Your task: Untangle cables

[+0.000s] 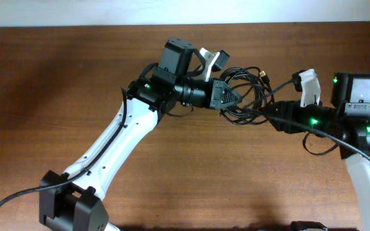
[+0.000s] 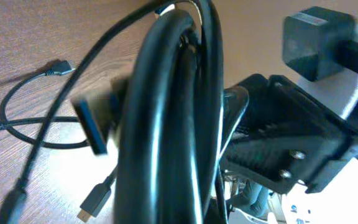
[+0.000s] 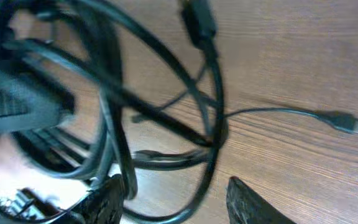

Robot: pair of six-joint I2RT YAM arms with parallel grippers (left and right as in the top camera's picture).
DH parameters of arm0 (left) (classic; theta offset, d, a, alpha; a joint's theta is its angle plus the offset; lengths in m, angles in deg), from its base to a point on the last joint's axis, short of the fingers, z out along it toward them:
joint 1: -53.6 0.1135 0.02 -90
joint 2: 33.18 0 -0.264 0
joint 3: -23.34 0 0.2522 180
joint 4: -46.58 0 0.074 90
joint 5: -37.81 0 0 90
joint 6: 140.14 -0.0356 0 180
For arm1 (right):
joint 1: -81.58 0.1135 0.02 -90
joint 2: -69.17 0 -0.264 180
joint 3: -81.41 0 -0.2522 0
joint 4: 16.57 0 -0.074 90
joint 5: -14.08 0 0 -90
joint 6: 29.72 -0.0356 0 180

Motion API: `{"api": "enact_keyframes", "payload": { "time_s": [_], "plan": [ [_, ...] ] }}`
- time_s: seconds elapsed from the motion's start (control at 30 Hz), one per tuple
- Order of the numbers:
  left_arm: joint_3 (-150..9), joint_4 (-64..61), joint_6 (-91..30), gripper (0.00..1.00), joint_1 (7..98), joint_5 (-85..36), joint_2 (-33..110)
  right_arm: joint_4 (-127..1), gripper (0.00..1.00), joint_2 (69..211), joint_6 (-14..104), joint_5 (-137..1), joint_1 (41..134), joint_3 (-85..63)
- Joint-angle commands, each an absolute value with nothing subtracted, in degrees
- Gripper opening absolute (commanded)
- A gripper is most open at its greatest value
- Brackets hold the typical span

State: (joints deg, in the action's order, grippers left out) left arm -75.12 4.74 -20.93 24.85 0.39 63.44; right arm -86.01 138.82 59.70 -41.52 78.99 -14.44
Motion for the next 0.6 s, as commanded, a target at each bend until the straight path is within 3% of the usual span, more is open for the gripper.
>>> {"api": "enact_keyframes", "payload": {
  "time_s": [0.0, 0.33, 0.47, 0.57],
  "plan": [
    [-75.76, 5.14, -21.52, 0.00, 24.89, 2.51, 62.26, -86.04, 0.51, 139.30, 60.05, -46.25, 78.93, -13.63],
    [-75.76, 5.38, -21.50, 0.00, 18.69, 2.01, 62.26, -85.58, 0.51, 139.30, 60.05, -47.53, 78.95, -13.61],
    [-75.76, 7.52, -21.15, 0.00, 18.99, 2.42, 62.26, -86.52, 0.51, 139.37, 60.03, -55.71, 78.93, -13.63],
    [-75.76, 12.72, -19.75, 0.00, 21.61, 10.23, 62.24, -88.86, 0.51, 140.92, 59.35, -65.20, 78.93, -13.67]
  ]
}}
